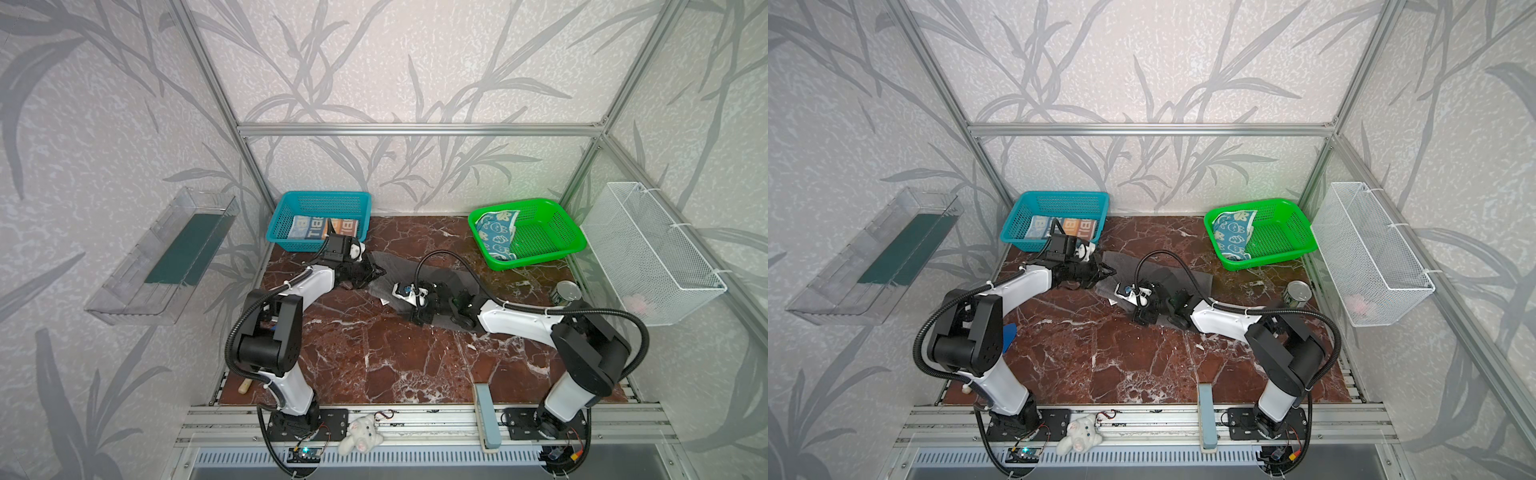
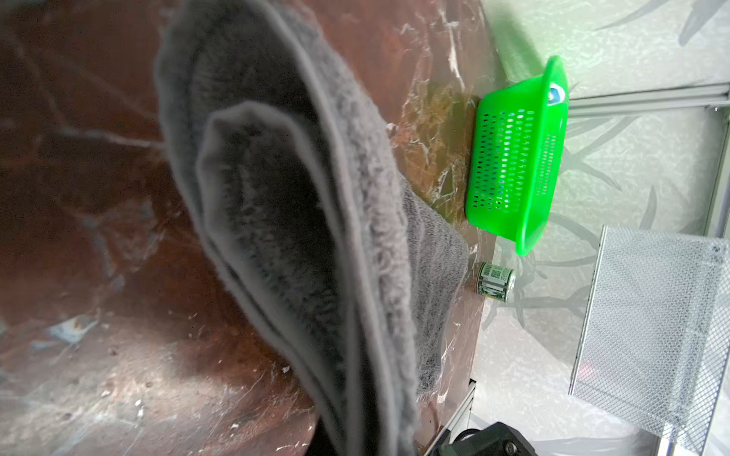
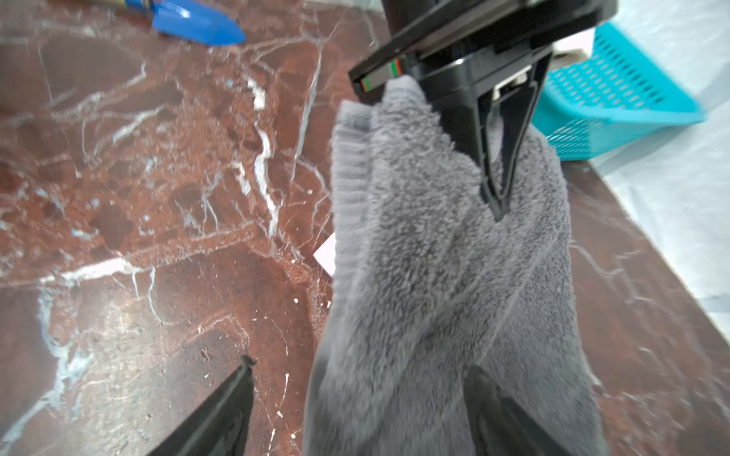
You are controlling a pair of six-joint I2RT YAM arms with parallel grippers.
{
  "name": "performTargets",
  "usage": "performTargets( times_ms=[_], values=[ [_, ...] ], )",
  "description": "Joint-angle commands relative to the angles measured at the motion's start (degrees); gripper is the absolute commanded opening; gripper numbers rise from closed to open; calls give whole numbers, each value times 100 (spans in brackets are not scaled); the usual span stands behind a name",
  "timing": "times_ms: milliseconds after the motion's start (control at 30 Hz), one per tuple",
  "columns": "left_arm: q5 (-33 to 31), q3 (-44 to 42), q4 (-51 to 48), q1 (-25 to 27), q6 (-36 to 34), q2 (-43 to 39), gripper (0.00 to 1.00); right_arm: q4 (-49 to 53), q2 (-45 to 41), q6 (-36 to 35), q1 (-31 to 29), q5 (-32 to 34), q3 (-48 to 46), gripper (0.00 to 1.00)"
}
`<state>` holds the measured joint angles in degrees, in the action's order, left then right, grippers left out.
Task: Fold and stack the towels
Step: 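Lift the folded grey towel with the left gripper while the right gripper releases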
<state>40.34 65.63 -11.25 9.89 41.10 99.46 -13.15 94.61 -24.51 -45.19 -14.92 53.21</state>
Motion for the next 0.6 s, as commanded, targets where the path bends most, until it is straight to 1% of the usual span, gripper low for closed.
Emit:
performTargets(
  times_ms=[0,100,133,233,333,433,567],
  values=[
    [-205,804,-1002,22,-1186,272,0,610,-421,733,17,315,-65,85],
    [-412,1656,-1603,37,-1845,625,0,837,-746,1212,23,621,-220,92],
    [-509,1962,-1781,47,-2034,749,0,772,-887,1380,28,659,-347,100],
    [-672,2760,-2258,74,-2473,1132,0,417,-1278,1997,50,780,-734,99],
    [-691,3775,-2849,122,-2900,1555,0,264,-1573,2575,111,648,-940,99],
    [-977,4799,-3458,195,-3326,1996,0,264,-1681,2833,116,515,-1036,99],
    [-1498,5877,-3979,215,-3622,2534,0,415,-1691,2912,116,398,-1015,99]
  ],
)
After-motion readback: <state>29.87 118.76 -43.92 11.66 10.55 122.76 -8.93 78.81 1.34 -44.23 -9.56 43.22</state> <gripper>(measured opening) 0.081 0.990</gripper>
